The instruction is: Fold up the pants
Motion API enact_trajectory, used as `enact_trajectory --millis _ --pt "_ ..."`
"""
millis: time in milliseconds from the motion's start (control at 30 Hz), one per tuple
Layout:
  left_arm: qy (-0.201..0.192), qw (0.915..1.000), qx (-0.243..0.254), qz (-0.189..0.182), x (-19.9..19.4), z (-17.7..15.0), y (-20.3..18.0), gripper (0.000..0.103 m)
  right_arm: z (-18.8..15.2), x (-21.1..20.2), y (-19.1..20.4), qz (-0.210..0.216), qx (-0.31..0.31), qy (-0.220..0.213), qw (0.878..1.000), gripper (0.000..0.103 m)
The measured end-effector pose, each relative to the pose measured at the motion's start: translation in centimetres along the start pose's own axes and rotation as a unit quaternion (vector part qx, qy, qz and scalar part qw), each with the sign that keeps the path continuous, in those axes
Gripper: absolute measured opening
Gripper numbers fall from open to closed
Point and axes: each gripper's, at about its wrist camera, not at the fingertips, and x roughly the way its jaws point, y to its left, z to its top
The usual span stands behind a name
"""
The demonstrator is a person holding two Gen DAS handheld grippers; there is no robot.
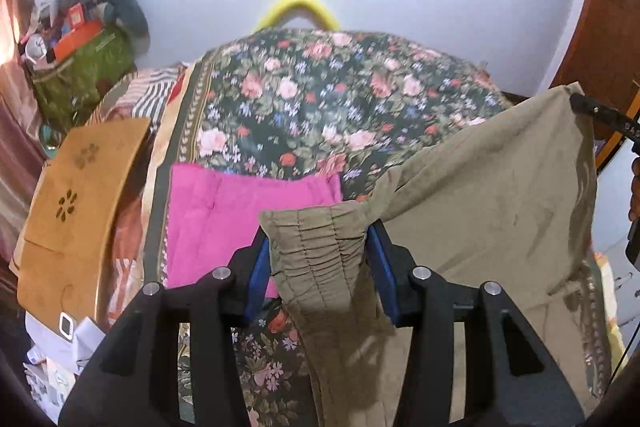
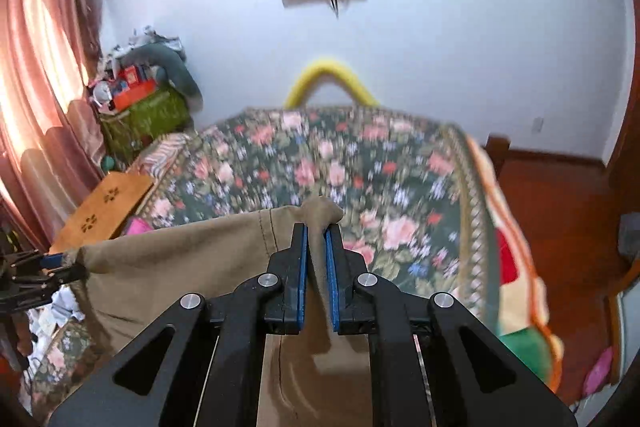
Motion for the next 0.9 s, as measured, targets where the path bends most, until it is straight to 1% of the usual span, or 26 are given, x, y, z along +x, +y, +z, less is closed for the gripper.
enact_trajectory --millis 67,167,300,533,767,900 --pt "-0.003 1.0 0.005 -0.002 -1.1 -0.3 -0.3 0.047 -0.2 -1.5 0.5 -0.007 -0.016 -0.007 1.0 0.008" --pt "-0.005 0.9999 0.011 -0.005 -2.5 -1.1 -0.7 0.047 -1.5 -4.0 0.9 -0.009 -0.029 -0.013 0.999 0.007" --pt "-0.012 0.9997 0.019 -0.014 -4.5 -2.7 -1.4 0.047 -3.6 -6.7 0.7 -0.004 -0.018 -0.023 1.0 0.007" --pt "-0.019 0.9987 0.046 -0.011 -8.2 -6.9 -2.7 0.047 -8.2 -12.2 1.5 0.007 -0.015 -0.041 0.999 0.007" --pt "-0.015 0.9985 0.052 -0.011 -10.6 -11.0 -3.4 0.047 -13.0 -15.3 2.5 0.006 -0.013 -0.034 0.999 0.007" --pt "-0.008 0.9982 0.059 -0.004 -11.4 -13.5 -3.9 0.047 -15.6 -16.3 2.6 0.01 -0.003 -0.02 1.0 0.007"
